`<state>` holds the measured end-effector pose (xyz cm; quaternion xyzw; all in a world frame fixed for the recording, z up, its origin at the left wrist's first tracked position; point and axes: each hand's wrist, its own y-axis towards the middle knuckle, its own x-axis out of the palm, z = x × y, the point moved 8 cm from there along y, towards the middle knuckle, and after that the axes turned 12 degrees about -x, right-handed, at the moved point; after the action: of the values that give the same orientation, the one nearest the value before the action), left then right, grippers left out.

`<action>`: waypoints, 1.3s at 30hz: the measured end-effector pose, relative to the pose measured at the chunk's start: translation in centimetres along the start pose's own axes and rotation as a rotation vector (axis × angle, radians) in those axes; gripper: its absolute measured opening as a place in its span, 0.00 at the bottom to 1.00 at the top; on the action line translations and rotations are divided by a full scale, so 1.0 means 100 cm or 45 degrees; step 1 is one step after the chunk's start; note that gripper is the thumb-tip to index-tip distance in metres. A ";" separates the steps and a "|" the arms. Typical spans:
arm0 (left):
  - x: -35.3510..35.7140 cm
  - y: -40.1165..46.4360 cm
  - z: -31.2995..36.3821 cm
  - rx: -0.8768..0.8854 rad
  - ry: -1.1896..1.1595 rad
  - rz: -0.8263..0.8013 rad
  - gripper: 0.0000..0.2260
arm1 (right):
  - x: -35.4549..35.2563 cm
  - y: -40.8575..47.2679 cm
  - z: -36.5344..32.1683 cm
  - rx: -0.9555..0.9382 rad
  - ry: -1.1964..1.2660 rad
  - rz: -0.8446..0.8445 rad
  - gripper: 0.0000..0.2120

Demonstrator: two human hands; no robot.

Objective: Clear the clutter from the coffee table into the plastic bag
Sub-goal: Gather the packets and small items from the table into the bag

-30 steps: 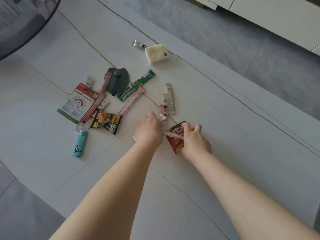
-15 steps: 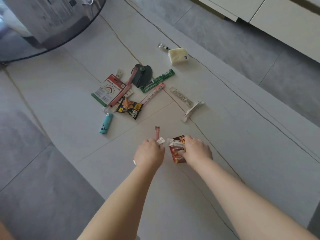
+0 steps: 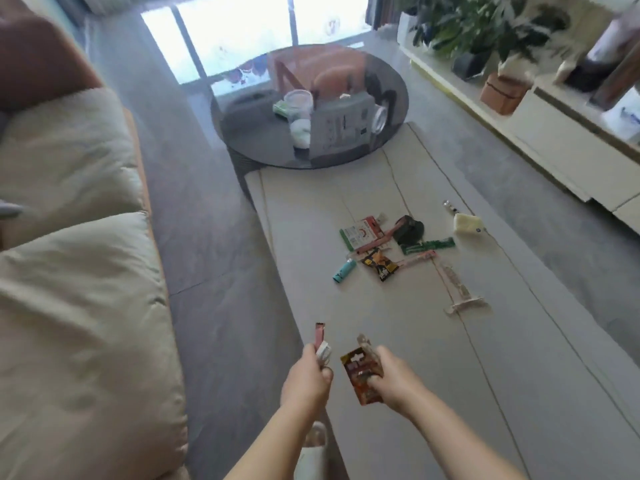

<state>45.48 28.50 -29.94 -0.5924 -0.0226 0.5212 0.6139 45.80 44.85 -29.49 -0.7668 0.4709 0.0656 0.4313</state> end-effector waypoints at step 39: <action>-0.153 -0.246 -0.643 -1.078 -1.396 0.370 0.17 | 0.552 -0.221 -0.390 -0.676 -0.684 -0.985 0.20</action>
<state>95.07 -20.95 -21.56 -0.4293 -0.4501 0.7675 0.1551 81.34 -16.05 -20.06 -0.9230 -0.0054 0.2126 0.3207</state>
